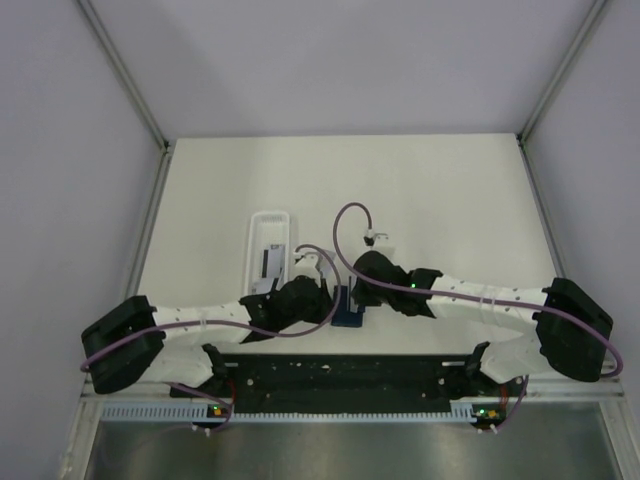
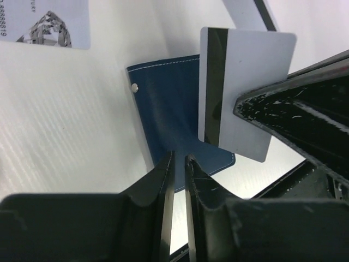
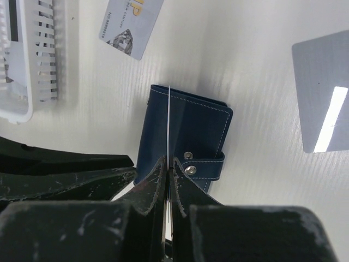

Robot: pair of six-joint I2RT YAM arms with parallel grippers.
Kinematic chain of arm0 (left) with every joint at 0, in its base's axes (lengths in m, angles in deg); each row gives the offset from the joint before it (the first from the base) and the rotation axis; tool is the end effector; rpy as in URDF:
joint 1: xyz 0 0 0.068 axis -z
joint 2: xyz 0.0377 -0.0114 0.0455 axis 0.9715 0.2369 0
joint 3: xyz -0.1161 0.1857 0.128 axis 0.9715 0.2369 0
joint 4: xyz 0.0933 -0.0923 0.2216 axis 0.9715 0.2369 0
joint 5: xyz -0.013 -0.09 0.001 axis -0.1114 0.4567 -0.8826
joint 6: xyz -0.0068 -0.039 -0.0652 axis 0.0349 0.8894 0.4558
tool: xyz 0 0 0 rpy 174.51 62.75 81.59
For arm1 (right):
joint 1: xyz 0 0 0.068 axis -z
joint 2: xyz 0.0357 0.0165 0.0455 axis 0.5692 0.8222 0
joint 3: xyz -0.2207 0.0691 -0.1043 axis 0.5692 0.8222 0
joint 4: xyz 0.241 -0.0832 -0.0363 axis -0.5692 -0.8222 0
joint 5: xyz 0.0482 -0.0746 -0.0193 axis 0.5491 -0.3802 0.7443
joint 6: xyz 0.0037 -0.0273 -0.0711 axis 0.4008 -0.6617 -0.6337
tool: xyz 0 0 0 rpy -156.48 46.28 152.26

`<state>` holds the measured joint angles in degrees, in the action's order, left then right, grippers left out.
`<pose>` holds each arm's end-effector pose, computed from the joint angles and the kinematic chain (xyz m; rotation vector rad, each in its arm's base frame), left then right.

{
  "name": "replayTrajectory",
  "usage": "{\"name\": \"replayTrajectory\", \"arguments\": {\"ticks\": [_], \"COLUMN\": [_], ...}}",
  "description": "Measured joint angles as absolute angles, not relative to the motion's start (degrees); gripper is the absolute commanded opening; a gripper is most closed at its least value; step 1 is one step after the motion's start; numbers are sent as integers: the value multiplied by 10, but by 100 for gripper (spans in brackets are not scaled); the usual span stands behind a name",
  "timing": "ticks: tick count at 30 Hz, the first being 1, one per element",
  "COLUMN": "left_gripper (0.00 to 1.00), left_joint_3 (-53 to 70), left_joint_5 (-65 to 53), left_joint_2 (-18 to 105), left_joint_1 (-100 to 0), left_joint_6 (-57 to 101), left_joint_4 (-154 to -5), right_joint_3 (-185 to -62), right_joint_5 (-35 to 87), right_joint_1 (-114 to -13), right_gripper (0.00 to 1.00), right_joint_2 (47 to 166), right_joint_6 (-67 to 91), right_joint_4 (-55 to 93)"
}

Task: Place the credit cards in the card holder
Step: Open the card holder at the center of the board.

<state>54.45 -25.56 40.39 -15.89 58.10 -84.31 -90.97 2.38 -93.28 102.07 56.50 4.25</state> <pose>0.1411 -0.2228 0.1300 0.1444 2.3483 -0.7795 0.1652 0.2363 0.1660 -0.0231 2.4550 0.5579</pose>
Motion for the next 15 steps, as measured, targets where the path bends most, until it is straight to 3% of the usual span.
{"name": "replayTrajectory", "arguments": {"ticks": [4,15], "left_gripper": [6,3], "left_joint_3": [543,533], "left_joint_5": [-249,-213], "left_joint_2": [408,500], "left_joint_1": [-159,-157], "left_joint_6": [572,568], "left_joint_4": [-866,-944], "right_joint_3": [-910,-927], "right_joint_5": [19,8], "right_joint_1": [-933,-933], "right_gripper": [0,0], "right_joint_2": [1021,1021], "right_joint_6": [565,560], "right_joint_4": [31,-4]}}
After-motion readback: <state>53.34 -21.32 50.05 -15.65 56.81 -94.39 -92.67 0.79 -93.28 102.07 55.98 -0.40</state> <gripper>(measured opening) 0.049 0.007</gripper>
